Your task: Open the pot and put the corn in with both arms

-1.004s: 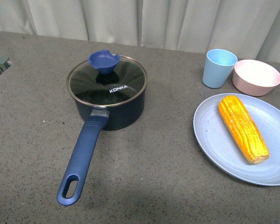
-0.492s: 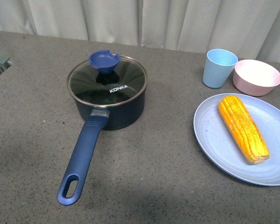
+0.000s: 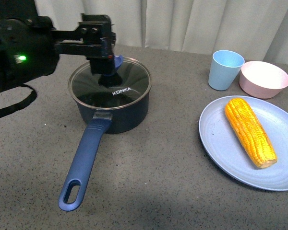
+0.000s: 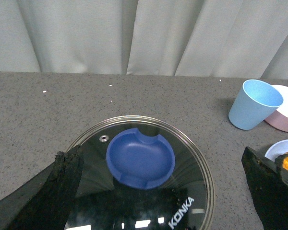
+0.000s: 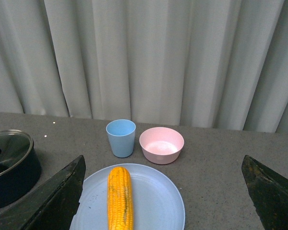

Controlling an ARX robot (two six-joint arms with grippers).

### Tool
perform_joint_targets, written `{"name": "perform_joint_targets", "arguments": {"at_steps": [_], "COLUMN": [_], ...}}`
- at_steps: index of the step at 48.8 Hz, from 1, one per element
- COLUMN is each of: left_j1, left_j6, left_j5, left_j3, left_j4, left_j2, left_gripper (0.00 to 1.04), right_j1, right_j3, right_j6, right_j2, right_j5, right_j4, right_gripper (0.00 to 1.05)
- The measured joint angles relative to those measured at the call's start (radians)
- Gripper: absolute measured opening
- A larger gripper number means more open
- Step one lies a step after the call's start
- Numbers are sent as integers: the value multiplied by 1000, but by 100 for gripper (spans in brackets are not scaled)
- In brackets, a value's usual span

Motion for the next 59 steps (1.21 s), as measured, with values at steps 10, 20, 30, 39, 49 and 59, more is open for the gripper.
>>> {"name": "perform_joint_targets", "arguments": {"at_steps": [10,20,30,39,49,59], "left_j1": [-27,-29,-32,-25,-18,-18], "left_j6": [44,91,94,106,117,119], "left_j5": [-37,-75,-83,-85,-83,-78], "left_j3": [178,262,296,318,321,328], "left_j4": [-17,-47,-58,-68,-68,-98], "left_j2": [172,267,313,335,340,330], "left_gripper": [98,98,98,82,63,63], "right_j1": [0,0,0,0,0,0], "right_j3": [0,0,0,0,0,0], "right_j6": [0,0,0,0,0,0], "right_j2": [0,0,0,0,0,0], "right_j5": [0,0,0,0,0,0], "right_j4": [0,0,0,0,0,0], "right_gripper": [95,95,95,95,95,95]}}
